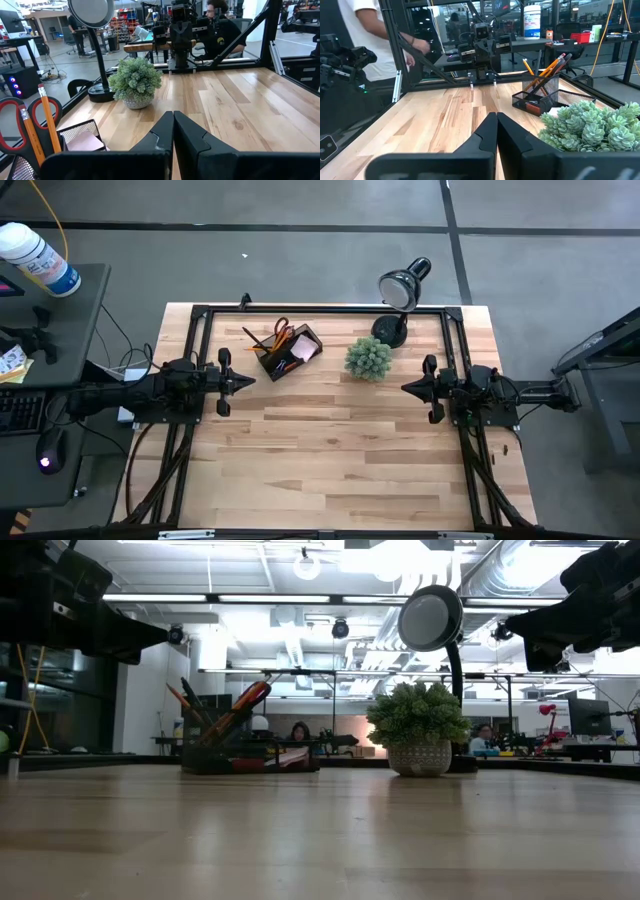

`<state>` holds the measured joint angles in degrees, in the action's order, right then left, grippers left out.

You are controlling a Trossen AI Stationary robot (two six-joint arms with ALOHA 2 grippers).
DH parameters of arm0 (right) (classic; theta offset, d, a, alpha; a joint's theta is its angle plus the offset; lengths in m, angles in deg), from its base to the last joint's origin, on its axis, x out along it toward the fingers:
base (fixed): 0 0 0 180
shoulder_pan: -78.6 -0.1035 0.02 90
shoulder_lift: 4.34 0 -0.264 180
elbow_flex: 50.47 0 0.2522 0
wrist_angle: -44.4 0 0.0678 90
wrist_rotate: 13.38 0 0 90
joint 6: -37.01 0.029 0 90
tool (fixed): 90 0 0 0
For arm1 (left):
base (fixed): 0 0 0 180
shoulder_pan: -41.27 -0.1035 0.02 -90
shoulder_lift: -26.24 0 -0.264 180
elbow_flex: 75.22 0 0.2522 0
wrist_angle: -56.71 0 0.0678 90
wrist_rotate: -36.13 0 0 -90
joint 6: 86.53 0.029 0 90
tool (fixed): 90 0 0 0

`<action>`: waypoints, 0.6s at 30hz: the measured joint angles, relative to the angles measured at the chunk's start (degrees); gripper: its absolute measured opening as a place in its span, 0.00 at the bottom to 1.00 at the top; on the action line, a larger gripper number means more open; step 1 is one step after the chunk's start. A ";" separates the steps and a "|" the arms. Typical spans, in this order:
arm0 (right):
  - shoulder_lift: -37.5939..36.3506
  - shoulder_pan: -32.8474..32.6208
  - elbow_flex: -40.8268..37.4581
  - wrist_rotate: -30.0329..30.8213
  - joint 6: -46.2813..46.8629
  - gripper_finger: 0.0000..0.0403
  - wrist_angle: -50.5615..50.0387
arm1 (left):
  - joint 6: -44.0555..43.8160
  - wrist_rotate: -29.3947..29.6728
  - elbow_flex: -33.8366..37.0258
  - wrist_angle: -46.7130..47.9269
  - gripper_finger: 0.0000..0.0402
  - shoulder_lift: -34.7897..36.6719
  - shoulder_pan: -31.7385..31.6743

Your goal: Pick and place office supplies into organizer

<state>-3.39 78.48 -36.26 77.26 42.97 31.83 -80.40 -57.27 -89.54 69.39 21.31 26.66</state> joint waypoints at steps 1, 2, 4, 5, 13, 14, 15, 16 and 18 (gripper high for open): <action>0.00 0.01 0.00 0.00 0.00 0.01 -0.01 | 0.00 0.00 0.00 0.01 0.00 0.00 0.00; 0.00 0.02 0.00 0.00 0.00 0.00 -0.01 | 0.00 0.00 0.00 -0.01 0.00 0.00 0.00; 0.00 0.02 -0.01 0.00 0.00 0.00 -0.02 | 0.00 0.01 0.00 0.00 0.00 0.00 0.00; 0.00 0.01 0.00 0.00 0.00 0.01 0.00 | 0.00 0.00 0.00 -0.01 0.00 0.00 0.00; 0.00 0.00 0.00 0.00 0.00 0.01 0.00 | 0.00 0.02 0.02 -0.01 0.00 0.00 0.00; 0.00 0.01 0.00 0.00 0.00 0.01 0.00 | 0.00 0.00 0.00 -0.02 0.00 0.00 0.00; 0.00 0.00 0.00 0.00 0.00 0.00 0.00 | 0.00 0.00 0.00 0.00 0.00 0.00 0.00; 0.00 0.02 0.00 0.00 0.00 0.00 -0.01 | 0.00 0.02 0.00 0.01 0.00 0.00 0.00; 0.00 0.02 0.00 0.00 0.00 0.00 -0.02 | 0.00 0.00 0.00 0.01 0.00 0.00 0.00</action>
<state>-3.39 78.50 -36.26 77.26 42.97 31.81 -80.40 -57.27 -89.54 69.39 21.31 26.66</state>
